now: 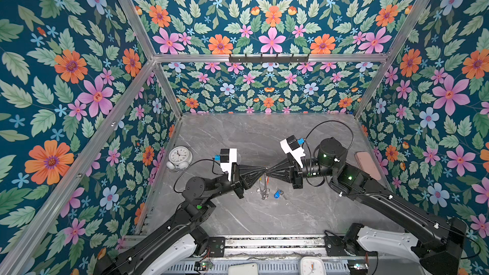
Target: Remove the keys from the keyring
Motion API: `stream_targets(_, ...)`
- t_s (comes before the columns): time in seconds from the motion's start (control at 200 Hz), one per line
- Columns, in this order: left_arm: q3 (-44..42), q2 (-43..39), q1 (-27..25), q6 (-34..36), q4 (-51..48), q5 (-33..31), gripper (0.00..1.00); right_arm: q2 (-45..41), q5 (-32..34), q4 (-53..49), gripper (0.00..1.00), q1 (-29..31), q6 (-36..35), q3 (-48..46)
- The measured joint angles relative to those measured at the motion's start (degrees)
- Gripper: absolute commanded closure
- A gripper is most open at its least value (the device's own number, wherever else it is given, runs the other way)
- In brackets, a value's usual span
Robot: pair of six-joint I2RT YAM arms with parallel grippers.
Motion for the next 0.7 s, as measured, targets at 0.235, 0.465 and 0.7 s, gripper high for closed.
stream_targets(0.235, 0.0, 0.0, 0.0, 0.0, -0.7, 0.1, 0.87, -0.8, 1.0, -2.4, 1.00, 0.2, -0.9, 0.1)
stream_targets(0.465, 0.8, -1.5, 0.0, 0.3, -4.4, -0.4, 0.62, -1.9, 3.2, -13.6, 1.00, 0.1, -4.0, 3.3)
stream_targets(0.7, 5.1, -2.2, 0.0, 3.2, -16.2, -0.4, 0.57, -2.0, 7.0, -28.8, 1.00, 0.1, -9.2, 9.2)
